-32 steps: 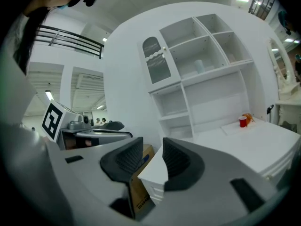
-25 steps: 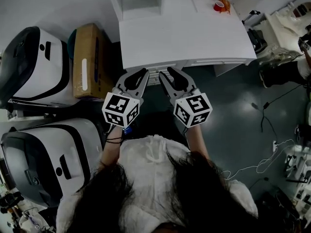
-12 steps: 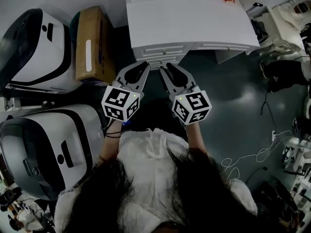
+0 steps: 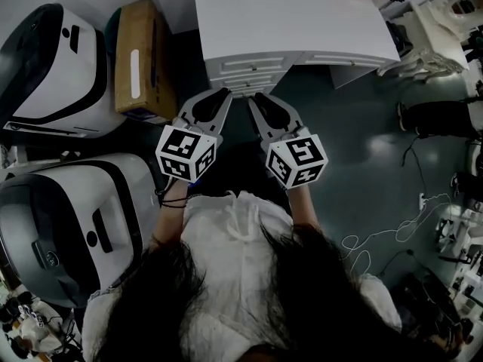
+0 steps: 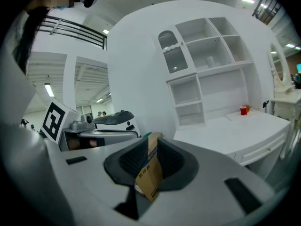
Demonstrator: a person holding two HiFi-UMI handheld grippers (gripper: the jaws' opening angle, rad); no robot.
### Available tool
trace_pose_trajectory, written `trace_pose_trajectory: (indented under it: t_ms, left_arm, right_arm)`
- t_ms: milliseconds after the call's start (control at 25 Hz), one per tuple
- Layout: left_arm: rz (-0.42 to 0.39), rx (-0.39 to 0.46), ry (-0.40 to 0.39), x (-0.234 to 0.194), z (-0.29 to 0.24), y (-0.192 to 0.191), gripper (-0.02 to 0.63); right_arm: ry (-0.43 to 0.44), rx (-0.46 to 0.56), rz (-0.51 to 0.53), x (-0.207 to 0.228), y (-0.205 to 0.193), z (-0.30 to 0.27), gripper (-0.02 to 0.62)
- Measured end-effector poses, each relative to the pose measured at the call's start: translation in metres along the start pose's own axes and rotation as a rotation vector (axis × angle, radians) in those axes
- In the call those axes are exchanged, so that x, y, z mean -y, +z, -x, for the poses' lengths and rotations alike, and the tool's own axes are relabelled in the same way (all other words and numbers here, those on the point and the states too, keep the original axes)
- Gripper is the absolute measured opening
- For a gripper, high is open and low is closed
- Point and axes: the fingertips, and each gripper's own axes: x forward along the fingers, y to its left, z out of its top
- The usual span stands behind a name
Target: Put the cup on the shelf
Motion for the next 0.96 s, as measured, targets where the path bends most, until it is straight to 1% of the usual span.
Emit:
trace_pose_trajectory:
  t_ms: [320,680,960]
  left_arm:
    - [-0.001,0.014,-0.001,0.011,0.007,0.001,0.025]
    - [-0.009,0.03,0.028,0.009,0.019,0.001,0.025]
    - [-0.028,0.05,0.044,0.005,0.013,0.012,0.025]
  right_arm:
    - [0.017,-0.011,0.019,-0.01,-0.002,0.01,0.071]
    - [0.02,0.003,0.024,-0.015,-0.004,0.019,0.071]
    - [0.001,0.024,0.032,-0.001,0.003,0.025,0.071]
